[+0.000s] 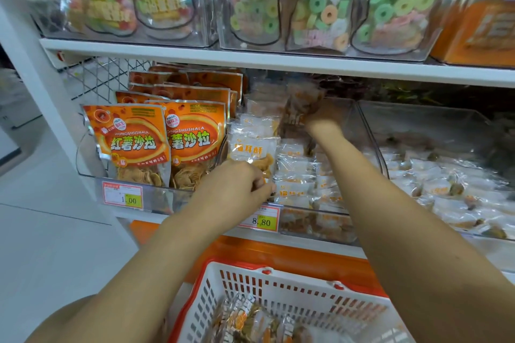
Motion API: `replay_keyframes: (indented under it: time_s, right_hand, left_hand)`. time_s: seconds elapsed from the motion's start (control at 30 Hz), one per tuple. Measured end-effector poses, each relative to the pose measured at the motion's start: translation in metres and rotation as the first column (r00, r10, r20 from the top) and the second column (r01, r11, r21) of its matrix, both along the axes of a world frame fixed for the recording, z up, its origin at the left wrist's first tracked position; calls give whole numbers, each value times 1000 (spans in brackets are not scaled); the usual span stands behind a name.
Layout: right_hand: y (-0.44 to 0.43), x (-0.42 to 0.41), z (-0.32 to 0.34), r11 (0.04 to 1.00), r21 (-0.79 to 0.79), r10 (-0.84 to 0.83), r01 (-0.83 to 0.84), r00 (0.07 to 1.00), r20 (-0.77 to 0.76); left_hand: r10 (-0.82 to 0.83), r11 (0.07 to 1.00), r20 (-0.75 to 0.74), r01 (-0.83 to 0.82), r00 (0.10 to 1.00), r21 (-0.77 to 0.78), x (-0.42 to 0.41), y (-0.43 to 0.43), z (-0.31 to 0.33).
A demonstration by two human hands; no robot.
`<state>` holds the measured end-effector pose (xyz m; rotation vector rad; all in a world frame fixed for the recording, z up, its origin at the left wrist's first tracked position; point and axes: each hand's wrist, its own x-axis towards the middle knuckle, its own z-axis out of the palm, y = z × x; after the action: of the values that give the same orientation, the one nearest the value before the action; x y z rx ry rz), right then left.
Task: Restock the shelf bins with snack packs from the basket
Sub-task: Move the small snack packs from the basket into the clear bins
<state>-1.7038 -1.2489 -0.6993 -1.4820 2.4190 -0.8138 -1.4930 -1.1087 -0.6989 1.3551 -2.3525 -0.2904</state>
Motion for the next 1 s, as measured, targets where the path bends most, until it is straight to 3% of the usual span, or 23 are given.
replay_keyframes:
  time_s: [0.23, 0.4, 0.53, 0.63, 0.73, 0.83, 0.93, 1.0]
  right_hand:
    - [58, 16, 23, 988, 37, 153, -152, 988, -10]
    - [136, 35, 27, 912, -368, 230, -179, 968, 100]
    - [212, 62, -6, 823, -464, 414, -328, 905, 96]
    - [245, 82, -60, 795, -343, 553, -500, 830, 74]
    - [253, 101, -126, 809, 12, 580, -587, 802, 144]
    - [263, 109, -205, 726, 330, 522, -603, 796, 307]
    - [285, 112, -255, 608, 452, 463, -653, 754, 466]
    - [294, 118, -270, 555, 479, 406, -680, 724, 557]
  left_hand:
    - [-40, 999, -7, 40, 999, 22, 9, 9, 1]
    - [-48, 997, 5, 48, 999, 58, 26, 28, -5]
    - [-50, 991, 141, 31, 989, 131, 43, 47, -23]
    - [-14, 970, 379, -78, 925, 229, 55, 62, -50]
    - [-25, 911, 554, -209, 832, 355, 63, 80, -85]
    - [-16, 806, 679, -392, 734, 443, 73, 97, -125]
    - [-18, 731, 794, -533, 608, 425, 79, 111, -146]
    - [-37, 711, 793, -541, 609, 449, 76, 117, -146]
